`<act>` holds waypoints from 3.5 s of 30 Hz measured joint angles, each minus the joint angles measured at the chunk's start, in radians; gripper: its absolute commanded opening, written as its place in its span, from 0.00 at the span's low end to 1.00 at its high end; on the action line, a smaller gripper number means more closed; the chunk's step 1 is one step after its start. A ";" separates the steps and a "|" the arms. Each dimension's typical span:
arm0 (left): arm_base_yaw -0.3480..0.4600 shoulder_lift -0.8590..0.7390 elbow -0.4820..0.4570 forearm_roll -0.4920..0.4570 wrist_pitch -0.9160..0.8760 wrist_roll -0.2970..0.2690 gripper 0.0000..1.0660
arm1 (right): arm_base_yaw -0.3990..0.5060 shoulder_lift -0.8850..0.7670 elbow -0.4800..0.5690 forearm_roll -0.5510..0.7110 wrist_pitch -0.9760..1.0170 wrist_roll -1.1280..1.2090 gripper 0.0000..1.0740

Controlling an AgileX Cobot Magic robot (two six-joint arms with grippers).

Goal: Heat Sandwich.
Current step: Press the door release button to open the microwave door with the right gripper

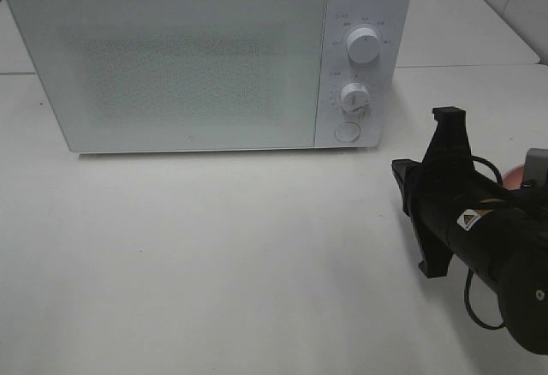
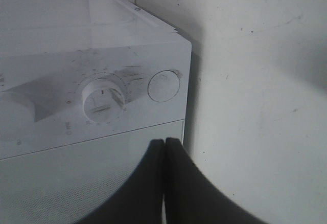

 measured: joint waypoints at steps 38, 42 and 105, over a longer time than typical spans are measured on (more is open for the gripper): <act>0.000 0.000 0.000 0.000 0.000 0.000 0.91 | -0.229 0.250 -0.389 -0.220 0.232 0.017 0.00; 0.000 0.000 0.000 0.000 0.000 0.000 0.91 | -0.240 0.282 -0.429 -0.241 0.240 0.014 0.00; 0.000 0.000 0.000 0.000 0.000 0.000 0.91 | -0.271 0.377 -0.628 -0.194 0.414 -0.079 0.00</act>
